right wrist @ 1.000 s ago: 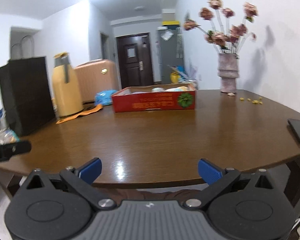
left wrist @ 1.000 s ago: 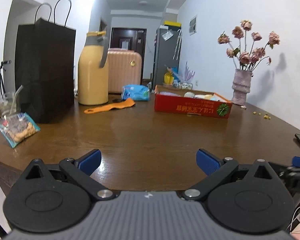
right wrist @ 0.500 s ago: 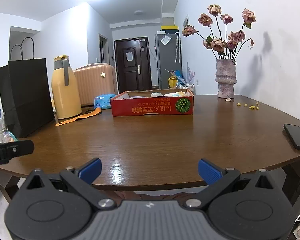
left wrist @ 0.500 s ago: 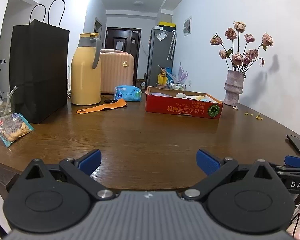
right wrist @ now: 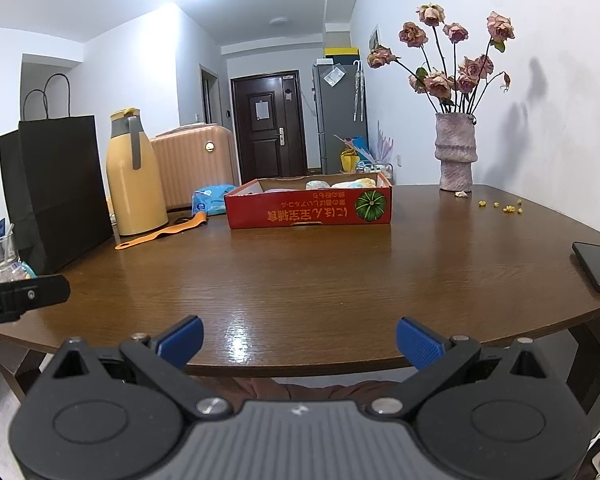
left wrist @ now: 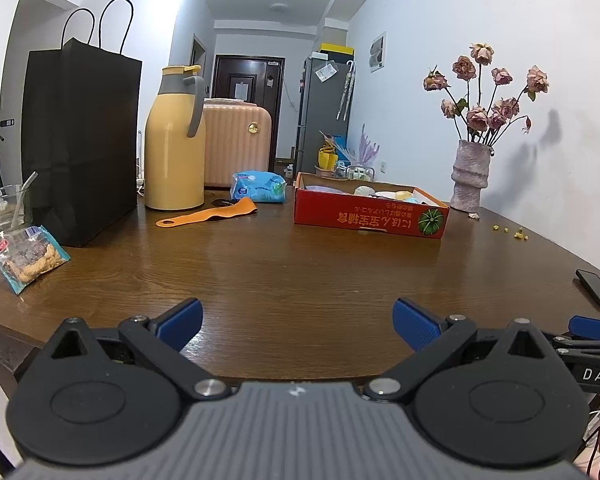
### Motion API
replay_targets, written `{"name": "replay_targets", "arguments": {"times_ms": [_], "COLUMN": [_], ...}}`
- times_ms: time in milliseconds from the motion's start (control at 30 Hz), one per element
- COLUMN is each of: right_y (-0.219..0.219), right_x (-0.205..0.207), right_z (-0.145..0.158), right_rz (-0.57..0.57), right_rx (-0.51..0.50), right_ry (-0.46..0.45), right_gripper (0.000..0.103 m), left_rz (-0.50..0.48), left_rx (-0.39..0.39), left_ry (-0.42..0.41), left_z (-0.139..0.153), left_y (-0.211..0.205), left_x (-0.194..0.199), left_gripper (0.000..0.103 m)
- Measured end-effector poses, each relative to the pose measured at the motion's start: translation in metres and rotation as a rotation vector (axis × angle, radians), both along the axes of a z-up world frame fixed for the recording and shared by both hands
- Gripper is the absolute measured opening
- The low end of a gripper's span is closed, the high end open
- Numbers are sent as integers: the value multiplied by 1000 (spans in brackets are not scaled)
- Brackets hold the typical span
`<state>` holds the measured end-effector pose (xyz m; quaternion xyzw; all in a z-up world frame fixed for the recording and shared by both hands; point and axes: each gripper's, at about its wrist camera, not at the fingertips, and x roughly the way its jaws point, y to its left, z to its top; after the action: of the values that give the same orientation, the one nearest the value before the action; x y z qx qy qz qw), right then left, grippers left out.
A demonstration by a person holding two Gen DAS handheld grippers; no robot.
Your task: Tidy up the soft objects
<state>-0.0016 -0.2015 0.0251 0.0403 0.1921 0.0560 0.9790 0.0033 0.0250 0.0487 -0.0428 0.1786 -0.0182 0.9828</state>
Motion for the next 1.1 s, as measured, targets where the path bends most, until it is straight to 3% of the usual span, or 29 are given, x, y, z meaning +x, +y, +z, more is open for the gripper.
{"name": "replay_targets", "arguments": {"times_ms": [1100], "right_y": [3], "right_x": [1], "right_z": [-5], "right_rz": [2], "right_rx": [8], "right_ry": [18], "right_gripper": [103], "left_rz": [0], "left_rx": [-1], "left_ry": [4], "left_z": [-2], "left_y": [2], "left_x": [0], "left_gripper": [103]}}
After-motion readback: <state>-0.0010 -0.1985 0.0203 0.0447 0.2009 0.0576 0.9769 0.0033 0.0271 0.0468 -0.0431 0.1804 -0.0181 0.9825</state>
